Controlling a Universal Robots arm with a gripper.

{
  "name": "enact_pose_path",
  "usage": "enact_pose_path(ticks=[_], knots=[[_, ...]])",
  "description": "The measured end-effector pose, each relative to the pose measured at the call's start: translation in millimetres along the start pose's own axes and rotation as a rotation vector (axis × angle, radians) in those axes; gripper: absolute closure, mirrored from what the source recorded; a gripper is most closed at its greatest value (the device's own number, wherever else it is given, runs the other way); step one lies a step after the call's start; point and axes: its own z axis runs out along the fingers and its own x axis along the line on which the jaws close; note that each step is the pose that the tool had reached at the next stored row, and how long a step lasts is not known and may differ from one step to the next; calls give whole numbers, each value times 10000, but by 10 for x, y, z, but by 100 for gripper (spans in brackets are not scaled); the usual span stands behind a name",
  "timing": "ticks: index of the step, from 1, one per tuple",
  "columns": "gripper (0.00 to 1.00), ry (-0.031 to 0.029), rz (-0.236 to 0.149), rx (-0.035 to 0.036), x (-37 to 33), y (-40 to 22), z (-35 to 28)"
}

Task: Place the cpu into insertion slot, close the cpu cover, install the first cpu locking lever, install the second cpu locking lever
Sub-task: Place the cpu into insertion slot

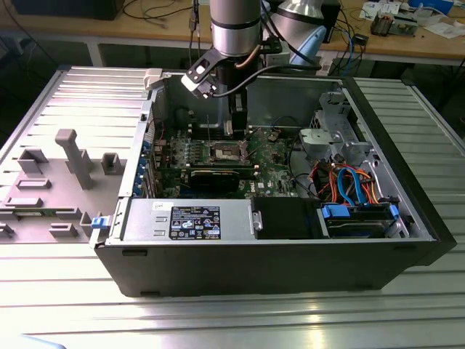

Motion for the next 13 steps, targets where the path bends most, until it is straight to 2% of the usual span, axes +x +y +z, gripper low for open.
enact_pose_path(ticks=[6, 13], knots=[[46, 19, -11, 1, -2, -18, 49], [46, 20, -11, 1, 11, -82, 134]])
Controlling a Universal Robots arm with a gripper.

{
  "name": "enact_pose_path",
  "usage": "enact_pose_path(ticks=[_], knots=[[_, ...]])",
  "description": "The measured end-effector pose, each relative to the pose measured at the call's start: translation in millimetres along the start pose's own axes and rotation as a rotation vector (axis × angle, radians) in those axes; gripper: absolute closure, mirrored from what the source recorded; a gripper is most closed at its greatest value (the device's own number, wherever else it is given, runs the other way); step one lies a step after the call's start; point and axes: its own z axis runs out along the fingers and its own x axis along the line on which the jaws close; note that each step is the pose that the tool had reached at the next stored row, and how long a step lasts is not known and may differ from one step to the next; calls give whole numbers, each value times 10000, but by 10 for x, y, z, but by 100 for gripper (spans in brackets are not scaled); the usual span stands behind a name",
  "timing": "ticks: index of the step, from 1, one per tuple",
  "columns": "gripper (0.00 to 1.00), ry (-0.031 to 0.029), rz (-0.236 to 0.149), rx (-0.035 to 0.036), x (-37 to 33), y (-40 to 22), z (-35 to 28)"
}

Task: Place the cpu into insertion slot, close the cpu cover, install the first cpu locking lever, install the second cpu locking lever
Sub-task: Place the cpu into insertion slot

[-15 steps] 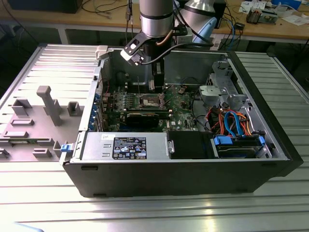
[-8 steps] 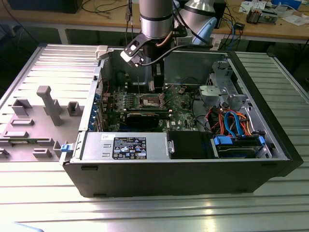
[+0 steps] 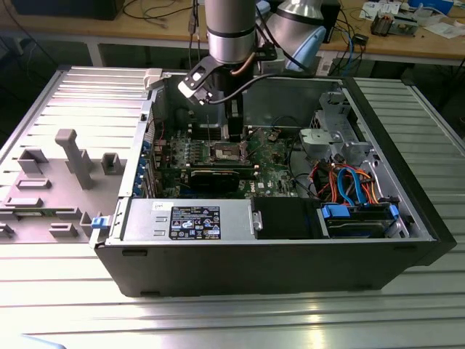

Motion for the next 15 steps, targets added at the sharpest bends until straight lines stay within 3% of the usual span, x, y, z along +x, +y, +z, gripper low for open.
enact_pose_path(ticks=[7, 10, 15], knots=[[46, -1, 4, 0, 23, -71, 97], [46, -2, 18, 0, 26, -100, 173], [46, -2, 20, 1, 26, -101, 183]])
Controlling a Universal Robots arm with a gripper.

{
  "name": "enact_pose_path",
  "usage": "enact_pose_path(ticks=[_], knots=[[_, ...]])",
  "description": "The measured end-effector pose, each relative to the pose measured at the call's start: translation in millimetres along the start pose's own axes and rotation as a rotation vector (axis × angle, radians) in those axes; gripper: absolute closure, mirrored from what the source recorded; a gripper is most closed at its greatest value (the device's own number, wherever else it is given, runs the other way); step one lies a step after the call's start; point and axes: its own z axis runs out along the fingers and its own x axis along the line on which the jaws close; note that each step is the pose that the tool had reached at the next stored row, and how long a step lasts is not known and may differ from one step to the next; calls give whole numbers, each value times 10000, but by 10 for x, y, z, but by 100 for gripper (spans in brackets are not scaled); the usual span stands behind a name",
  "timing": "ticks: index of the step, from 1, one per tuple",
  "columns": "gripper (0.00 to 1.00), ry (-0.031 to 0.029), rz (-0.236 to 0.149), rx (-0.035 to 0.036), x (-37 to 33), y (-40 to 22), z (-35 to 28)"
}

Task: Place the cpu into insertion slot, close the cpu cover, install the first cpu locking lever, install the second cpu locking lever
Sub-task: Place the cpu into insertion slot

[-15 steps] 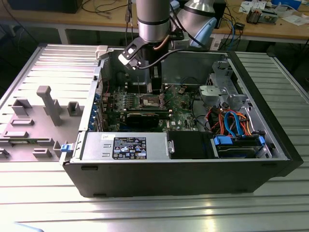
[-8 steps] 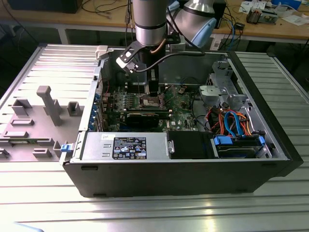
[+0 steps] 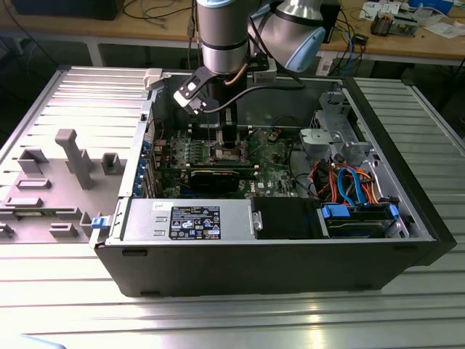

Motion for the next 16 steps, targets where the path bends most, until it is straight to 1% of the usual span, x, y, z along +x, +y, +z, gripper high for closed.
enact_pose_path(ticks=[8, 11, 14, 16], knots=[[46, 0, 0, 0, 0, 0, 1], [46, 3, 0, -1, 0, -1, 17], [46, -2, 18, 0, -2, -7, 70], [46, -4, 49, -1, -3, -13, 130]])
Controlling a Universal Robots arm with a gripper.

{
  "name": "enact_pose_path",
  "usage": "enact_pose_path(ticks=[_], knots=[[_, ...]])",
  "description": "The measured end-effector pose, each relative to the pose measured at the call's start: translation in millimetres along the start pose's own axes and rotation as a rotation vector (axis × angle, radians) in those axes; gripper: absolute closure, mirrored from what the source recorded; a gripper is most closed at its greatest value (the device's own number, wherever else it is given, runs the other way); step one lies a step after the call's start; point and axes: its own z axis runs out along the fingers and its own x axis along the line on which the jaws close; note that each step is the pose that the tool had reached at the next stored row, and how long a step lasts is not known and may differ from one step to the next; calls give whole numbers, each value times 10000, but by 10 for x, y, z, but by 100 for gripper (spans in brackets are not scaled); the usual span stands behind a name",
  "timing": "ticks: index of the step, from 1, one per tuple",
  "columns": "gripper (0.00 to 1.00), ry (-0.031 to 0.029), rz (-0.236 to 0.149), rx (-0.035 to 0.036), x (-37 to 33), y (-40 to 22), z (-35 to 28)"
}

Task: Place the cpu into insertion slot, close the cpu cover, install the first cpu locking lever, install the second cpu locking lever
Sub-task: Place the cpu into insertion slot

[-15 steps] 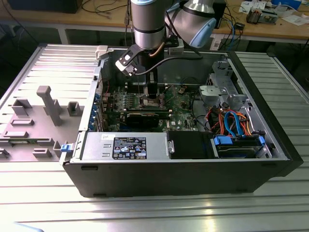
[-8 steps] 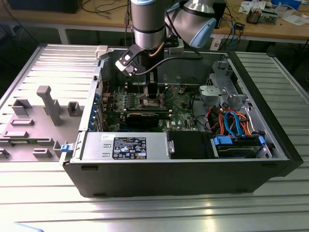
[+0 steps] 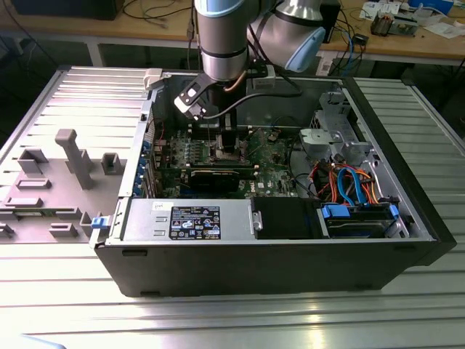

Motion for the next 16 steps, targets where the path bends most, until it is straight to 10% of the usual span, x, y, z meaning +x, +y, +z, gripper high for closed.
enact_pose_path(ticks=[16], knots=[[46, -1, 16, 1, -13, -32, 260]])
